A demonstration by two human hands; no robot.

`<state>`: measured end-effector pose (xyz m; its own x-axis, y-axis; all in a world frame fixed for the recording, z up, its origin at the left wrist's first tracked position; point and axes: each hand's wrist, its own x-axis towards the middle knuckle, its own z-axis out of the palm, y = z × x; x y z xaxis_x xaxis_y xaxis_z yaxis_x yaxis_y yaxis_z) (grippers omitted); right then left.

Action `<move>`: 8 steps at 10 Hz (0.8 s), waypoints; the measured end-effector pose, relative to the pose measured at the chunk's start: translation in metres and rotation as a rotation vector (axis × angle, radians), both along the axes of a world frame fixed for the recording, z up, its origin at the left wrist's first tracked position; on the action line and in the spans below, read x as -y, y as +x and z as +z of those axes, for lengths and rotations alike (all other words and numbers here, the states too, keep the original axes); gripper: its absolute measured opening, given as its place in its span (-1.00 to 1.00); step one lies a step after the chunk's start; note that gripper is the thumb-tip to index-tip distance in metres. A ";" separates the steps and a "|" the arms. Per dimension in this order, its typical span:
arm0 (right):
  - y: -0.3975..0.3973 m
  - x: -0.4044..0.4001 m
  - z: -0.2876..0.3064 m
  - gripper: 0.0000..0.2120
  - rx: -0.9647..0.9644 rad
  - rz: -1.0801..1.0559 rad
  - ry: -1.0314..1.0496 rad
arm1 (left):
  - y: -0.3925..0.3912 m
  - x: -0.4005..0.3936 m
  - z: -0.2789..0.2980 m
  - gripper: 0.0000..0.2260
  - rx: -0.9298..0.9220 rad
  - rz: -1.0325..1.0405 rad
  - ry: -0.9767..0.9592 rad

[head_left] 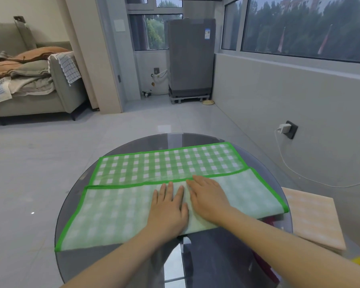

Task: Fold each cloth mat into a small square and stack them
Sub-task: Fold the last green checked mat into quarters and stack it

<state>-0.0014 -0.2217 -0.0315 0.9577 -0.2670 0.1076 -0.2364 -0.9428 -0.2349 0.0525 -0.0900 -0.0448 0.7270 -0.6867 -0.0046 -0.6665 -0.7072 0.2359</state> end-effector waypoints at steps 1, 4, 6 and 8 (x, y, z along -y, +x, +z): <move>-0.012 0.003 -0.010 -0.50 -0.126 -0.001 0.021 | 0.000 -0.002 -0.001 -0.50 -0.002 0.002 0.043; -0.051 0.075 -0.012 -0.47 -0.194 -0.221 -0.028 | -0.001 -0.004 0.000 -0.50 0.001 -0.004 0.060; -0.057 0.085 -0.008 -0.46 -0.207 -0.270 -0.035 | -0.002 -0.005 0.000 -0.50 -0.006 -0.012 0.055; -0.055 0.044 0.008 -0.43 -0.097 -0.074 -0.055 | -0.018 -0.013 0.000 -0.50 -0.002 -0.057 0.072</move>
